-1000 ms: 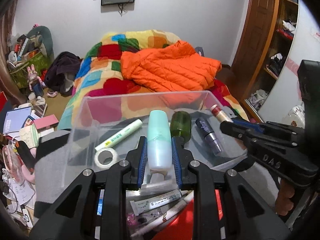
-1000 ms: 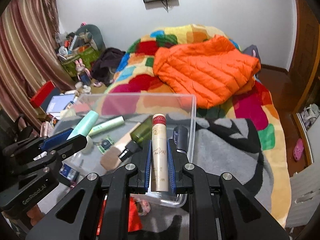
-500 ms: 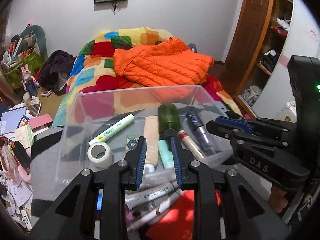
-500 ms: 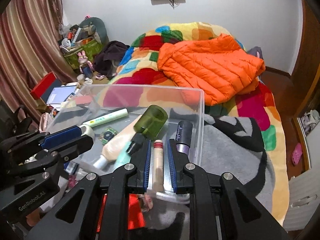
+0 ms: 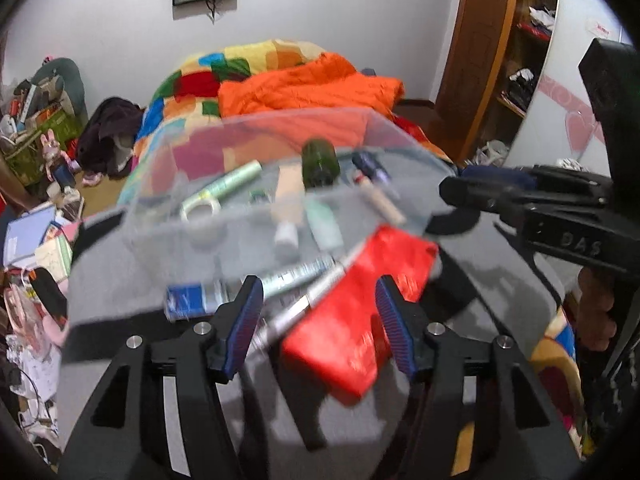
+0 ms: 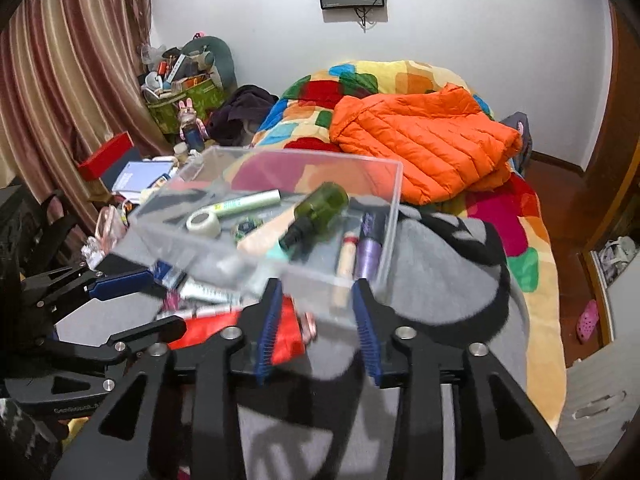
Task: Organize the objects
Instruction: 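Carry both held items into the clear box and open both grippers, then grasp the red pouch with the left gripper while the right moves to the blue tape roll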
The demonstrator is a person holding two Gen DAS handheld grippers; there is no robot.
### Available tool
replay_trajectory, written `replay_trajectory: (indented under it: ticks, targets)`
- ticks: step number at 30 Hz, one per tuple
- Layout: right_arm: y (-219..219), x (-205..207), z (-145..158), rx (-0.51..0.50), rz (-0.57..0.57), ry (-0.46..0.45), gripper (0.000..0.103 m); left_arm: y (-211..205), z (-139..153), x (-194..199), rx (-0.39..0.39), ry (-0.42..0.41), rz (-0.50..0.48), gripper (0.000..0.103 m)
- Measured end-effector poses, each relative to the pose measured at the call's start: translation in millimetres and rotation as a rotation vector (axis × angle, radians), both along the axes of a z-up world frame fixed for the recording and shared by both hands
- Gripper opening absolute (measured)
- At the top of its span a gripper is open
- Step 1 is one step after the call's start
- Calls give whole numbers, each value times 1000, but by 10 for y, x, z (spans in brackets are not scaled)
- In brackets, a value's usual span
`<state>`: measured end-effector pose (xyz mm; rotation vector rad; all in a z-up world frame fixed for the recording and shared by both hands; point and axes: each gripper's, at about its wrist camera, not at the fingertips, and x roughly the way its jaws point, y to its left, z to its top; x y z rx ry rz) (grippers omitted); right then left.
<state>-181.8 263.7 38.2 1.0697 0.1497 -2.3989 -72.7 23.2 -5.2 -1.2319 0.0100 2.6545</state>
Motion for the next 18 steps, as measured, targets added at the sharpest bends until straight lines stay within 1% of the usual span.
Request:
replay_trajectory:
  ticks: [2, 4, 5, 6, 9, 11, 13, 18]
  targets:
    - [28, 69, -38, 12, -1, 1, 42, 40, -101, 105, 14, -23, -22, 58]
    - [79, 150, -99, 27, -9, -3, 44, 69, -176, 170, 18, -41, -37, 60]
    - [100, 184, -137, 35, -8, -13, 45, 87, -212, 204, 8, -36, -37, 68]
    - [109, 206, -163, 42, -7, -20, 45, 102, -237, 236, 1, -32, -36, 71]
    - [153, 275, -252, 62, -2, -41, 48, 93, -331, 250, 28, -64, -36, 71]
    - [185, 323, -310, 67, 1, -54, 53, 72, -386, 229, 31, -80, -29, 71]
    - [198, 343, -353, 68, 5, -65, 55, 45, -415, 171, 31, -92, -17, 71]
    - [169, 387, -462, 62, 29, -101, 55, 31, -407, 80, 62, -80, -21, 71]
